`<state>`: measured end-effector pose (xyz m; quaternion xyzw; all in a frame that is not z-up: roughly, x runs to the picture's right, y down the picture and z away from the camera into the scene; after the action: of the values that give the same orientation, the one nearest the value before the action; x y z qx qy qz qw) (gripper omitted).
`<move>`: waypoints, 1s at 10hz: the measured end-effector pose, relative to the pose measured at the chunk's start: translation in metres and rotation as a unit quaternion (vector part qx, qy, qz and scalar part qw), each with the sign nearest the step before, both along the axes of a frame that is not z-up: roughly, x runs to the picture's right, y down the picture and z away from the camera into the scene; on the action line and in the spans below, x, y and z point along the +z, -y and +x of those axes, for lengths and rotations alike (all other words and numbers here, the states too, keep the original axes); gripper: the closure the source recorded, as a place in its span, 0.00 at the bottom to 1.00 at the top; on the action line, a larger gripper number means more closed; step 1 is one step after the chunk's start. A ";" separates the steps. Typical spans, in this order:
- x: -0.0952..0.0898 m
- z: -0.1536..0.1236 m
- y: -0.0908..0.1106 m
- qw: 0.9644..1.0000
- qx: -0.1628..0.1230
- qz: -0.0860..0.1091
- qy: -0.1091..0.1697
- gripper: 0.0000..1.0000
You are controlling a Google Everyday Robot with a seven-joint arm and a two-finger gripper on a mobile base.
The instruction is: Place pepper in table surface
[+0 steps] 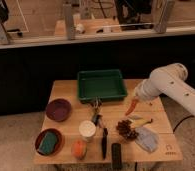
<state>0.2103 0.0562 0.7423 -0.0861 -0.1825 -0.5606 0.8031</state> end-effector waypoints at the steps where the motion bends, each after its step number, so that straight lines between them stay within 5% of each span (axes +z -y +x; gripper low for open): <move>1: 0.008 -0.006 -0.005 1.000 0.001 -0.006 0.002 0.97; 7: 0.098 -0.027 0.010 0.998 0.031 -0.031 -0.045 0.95; 10: 0.145 -0.027 0.009 0.994 0.064 -0.038 -0.084 0.65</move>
<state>0.1835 0.0475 0.8872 -0.1519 -0.1408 -0.4915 0.8459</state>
